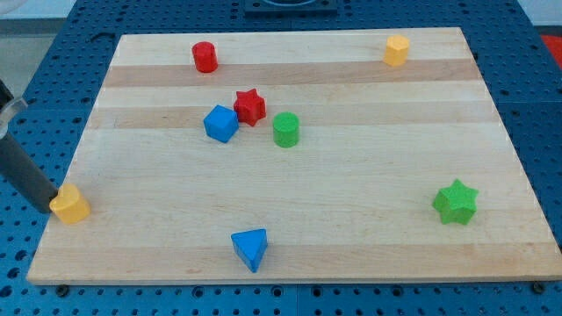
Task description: Push yellow heart towards the center
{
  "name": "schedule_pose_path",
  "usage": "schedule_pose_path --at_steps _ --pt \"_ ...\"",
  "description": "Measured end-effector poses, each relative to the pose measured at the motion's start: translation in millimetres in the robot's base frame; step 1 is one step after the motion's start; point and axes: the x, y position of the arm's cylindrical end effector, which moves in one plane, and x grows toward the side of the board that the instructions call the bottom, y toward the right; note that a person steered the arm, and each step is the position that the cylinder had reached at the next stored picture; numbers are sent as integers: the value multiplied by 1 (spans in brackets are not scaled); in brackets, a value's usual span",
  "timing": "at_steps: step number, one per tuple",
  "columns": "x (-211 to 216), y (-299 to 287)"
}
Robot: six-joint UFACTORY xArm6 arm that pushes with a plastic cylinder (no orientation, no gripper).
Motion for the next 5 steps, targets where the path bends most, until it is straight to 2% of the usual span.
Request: schedule_pose_path --at_steps 1,2,3,4,5 --pt "44 10" --pt "45 13" --pt "21 15" --pt "-1 55" --pt "1 91"
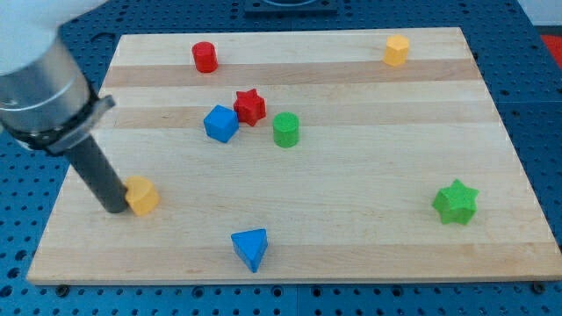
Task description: Push yellow heart towards the center
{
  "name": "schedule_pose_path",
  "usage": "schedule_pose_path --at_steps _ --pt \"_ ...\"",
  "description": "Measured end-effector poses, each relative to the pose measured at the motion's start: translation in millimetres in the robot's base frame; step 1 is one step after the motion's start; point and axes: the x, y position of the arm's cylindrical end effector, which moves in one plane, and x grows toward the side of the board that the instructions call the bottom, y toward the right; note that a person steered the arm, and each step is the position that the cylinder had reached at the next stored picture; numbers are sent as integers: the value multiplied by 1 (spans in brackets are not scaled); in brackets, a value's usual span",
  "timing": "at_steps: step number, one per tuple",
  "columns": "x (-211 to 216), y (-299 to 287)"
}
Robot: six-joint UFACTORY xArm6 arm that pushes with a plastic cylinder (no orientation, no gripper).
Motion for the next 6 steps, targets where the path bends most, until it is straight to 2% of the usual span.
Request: schedule_pose_path --at_steps 4,6 --pt "-6 107" --pt "-34 107"
